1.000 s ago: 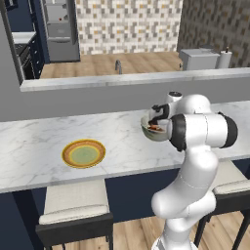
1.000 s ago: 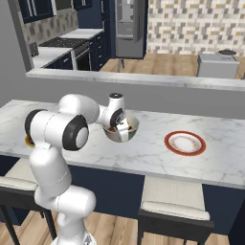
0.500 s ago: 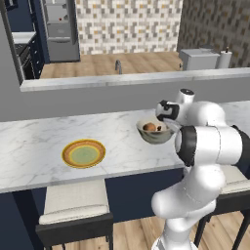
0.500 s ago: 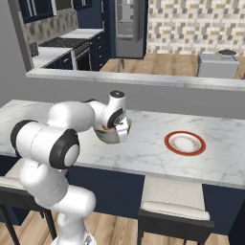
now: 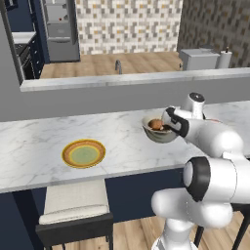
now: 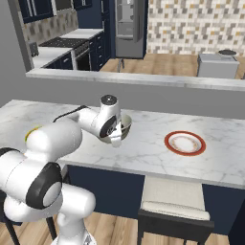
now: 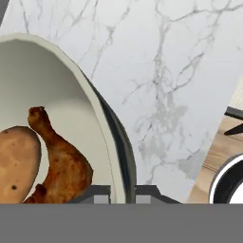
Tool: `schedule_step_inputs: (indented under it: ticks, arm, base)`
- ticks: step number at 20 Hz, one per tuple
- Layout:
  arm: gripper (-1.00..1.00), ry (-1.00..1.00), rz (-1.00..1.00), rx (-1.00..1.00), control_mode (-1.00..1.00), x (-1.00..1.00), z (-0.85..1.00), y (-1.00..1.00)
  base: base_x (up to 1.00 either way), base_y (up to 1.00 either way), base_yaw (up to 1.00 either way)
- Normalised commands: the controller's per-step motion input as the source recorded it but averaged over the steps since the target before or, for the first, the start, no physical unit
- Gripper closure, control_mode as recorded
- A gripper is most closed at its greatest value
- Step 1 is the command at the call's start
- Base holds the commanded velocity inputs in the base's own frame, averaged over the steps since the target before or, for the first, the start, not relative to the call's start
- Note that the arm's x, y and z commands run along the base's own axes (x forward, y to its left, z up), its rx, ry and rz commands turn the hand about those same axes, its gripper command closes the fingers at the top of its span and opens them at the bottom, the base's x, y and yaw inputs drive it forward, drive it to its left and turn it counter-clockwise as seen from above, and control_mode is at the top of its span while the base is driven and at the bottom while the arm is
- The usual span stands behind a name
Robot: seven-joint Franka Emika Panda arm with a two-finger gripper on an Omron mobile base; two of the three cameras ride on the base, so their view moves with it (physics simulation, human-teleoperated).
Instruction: Pick the chicken drumstick and potato from their plates and place them in the bowl. Then put the bowl in the fridge.
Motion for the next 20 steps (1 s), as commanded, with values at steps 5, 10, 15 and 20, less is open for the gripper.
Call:
schedule_step_inputs:
  ticks: [5, 10, 15, 20]
  arm:
    - [1.0, -0.04, -0.29, 0.0, -1.0, -0.43, 0.29, 0.16]
    - [1.0, 0.0, -0.24, 0.07, -1.0, -0.46, 0.22, 0.17]
    - [1.0, -0.01, -0.15, 0.09, -1.0, -0.43, 0.1, 0.2]
    - [1.0, -0.08, -0.01, 0.08, -1.0, -0.31, 0.08, 0.27]
  base:
    - [0.0, 0.0, 0.0]
    - [0.0, 0.0, 0.0]
    - [0.0, 0.0, 0.0]
    - [0.0, 0.0, 0.0]
